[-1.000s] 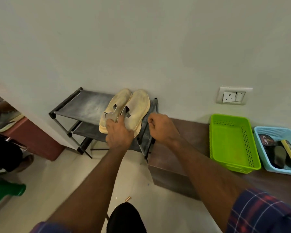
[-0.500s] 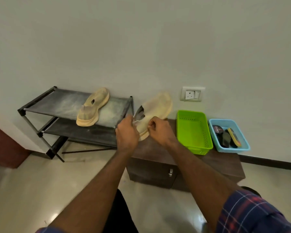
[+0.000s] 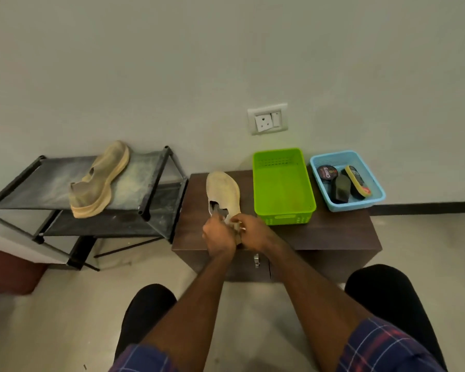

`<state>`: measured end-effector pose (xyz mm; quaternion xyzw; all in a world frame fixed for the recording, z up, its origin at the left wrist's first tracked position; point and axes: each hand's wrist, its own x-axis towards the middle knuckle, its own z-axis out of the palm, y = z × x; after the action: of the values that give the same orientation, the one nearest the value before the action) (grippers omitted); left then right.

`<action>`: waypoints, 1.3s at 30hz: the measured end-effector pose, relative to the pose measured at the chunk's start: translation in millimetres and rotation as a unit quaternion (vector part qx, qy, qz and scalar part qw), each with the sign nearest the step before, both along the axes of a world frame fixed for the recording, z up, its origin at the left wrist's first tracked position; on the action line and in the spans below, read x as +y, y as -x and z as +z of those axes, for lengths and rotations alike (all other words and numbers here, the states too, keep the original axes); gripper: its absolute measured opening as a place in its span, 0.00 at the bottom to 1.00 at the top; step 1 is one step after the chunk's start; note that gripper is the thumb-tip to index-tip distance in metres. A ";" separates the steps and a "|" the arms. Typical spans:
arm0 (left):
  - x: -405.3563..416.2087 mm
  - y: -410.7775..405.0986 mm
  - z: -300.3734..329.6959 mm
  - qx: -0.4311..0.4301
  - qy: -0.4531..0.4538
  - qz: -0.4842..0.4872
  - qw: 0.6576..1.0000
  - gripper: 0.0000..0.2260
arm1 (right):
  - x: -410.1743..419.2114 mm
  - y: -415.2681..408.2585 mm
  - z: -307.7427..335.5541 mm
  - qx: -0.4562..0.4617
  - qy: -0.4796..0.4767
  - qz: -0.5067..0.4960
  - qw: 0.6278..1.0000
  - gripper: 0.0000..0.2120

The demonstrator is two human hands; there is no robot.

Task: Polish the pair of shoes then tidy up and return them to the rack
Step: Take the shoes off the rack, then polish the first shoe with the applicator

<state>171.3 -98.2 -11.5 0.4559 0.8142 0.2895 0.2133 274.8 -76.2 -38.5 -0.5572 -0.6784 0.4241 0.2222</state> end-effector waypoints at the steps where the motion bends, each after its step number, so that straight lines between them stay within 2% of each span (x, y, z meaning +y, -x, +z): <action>1: 0.8 -6.8 -4.2 -0.002 0.014 -0.012 1.000 0.09 | -1.1 -6.3 -7.4 0.003 0.000 0.002 1.000 0.19; 3: 1.2 -16.4 -5.3 0.020 0.032 -0.026 0.999 0.12 | -3.9 -20.8 -17.7 0.006 0.000 0.004 1.000 0.20; 6: 1.1 -25.6 11.2 0.160 0.029 -0.045 0.986 0.13 | -0.1 -42.2 -19.2 0.007 -0.024 -0.006 1.000 0.18; 8: 6.9 -31.9 21.8 0.240 -0.015 -0.082 0.967 0.13 | 5.9 -56.5 -9.6 0.026 -0.041 -0.042 0.998 0.14; 11: 26.8 -54.2 33.7 0.290 -0.084 -0.134 0.944 0.13 | 17.1 -85.9 8.3 0.048 -0.075 -0.114 0.989 0.10; 14: 52.2 -97.1 40.3 0.236 -0.097 -0.244 0.936 0.11 | 26.5 -128.2 19.8 0.022 -0.100 -0.173 0.980 0.10; 18: 83.6 -155.2 32.9 0.141 -0.066 -0.434 0.887 0.07 | 41.7 -192.1 22.8 -0.044 -0.116 -0.249 0.960 0.07; 20: 98.7 -176.4 25.3 0.115 -0.046 -0.475 0.871 0.06 | 50.6 -220.7 24.9 -0.088 -0.092 -0.306 0.943 0.08; 23: 119.1 -194.4 13.6 0.093 -0.045 -0.463 0.881 0.04 | 63.3 -248.9 25.5 -0.159 -0.045 -0.347 0.923 0.12; 27: 140.0 -202.3 -0.2 0.066 -0.075 -0.440 0.893 0.03 | 89.2 -254.9 7.2 -0.180 0.044 -0.303 0.935 0.33; 29: 143.3 -201.7 -3.4 0.058 -0.079 -0.441 0.892 0.03 | 102.6 -245.6 -5.6 -0.191 0.064 -0.300 0.933 0.38; 32: 142.9 -199.0 -6.0 0.053 -0.090 -0.447 0.888 0.02 | 113.9 -231.3 -15.1 -0.235 0.049 -0.320 0.917 0.38; 34: 139.7 -194.2 -4.4 0.037 -0.100 -0.441 0.891 0.02 | 112.6 -228.5 -14.9 -0.229 0.033 -0.340 0.912 0.38; 37: 133.2 -179.8 2.3 0.008 -0.120 -0.403 0.907 0.03 | 100.0 -226.2 -6.0 -0.169 -0.007 -0.385 0.907 0.40; 39: 126.7 -168.6 8.1 -0.018 -0.141 -0.362 0.921 0.03 | 88.5 -220.8 8.9 -0.125 -0.058 -0.418 0.898 0.32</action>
<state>339.9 28.5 -3.3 0.7396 0.5406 0.3124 0.2514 495.6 12.2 -29.7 -0.8236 -0.4292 0.1790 0.3247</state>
